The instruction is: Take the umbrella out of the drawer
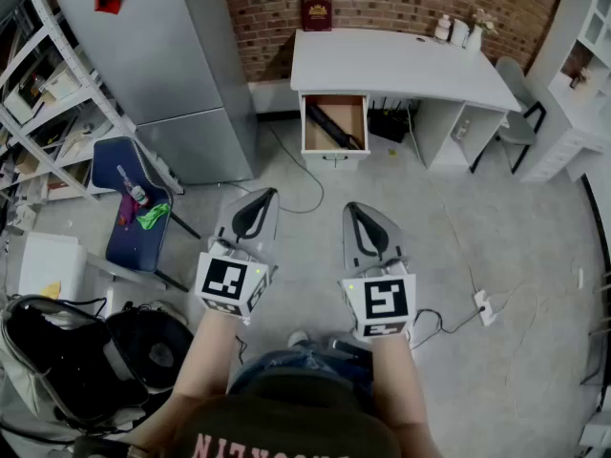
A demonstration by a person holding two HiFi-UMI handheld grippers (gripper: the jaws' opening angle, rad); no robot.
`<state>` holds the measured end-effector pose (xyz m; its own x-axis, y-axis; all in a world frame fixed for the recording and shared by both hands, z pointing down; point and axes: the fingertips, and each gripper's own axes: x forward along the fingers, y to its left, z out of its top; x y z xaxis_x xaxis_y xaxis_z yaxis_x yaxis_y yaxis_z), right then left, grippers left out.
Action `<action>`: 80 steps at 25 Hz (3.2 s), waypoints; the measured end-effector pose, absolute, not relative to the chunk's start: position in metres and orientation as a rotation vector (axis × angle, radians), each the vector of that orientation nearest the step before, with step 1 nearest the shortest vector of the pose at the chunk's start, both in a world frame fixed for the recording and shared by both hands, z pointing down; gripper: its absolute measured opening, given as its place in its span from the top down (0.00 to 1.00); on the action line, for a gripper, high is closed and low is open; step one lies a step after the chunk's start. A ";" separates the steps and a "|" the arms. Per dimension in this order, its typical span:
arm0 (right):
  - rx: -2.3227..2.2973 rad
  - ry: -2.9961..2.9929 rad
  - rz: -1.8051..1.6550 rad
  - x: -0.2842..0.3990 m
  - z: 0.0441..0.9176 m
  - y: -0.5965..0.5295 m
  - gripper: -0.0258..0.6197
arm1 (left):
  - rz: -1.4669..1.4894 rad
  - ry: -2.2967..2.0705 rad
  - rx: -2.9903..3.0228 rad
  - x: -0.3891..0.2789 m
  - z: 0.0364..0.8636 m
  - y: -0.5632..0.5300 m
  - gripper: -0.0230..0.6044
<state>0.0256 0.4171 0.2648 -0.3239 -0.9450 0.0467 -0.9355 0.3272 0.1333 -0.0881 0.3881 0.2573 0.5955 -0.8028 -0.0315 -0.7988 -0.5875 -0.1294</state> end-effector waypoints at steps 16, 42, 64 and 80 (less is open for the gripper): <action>1.804 -2.457 -0.035 0.022 0.292 0.316 0.97 | -0.083 1.380 -2.732 -0.102 0.290 0.289 0.97; 1.490 -2.505 0.151 0.112 0.344 -0.041 0.97 | -0.216 1.667 -2.729 -0.021 0.338 -0.047 0.97; 1.267 -2.396 0.421 0.086 0.543 -0.179 0.94 | -0.403 1.662 -2.943 -0.015 0.511 -0.183 0.97; 1.096 -2.135 0.557 0.099 0.718 -0.237 0.55 | -0.524 1.709 -3.003 -0.010 0.613 -0.232 0.97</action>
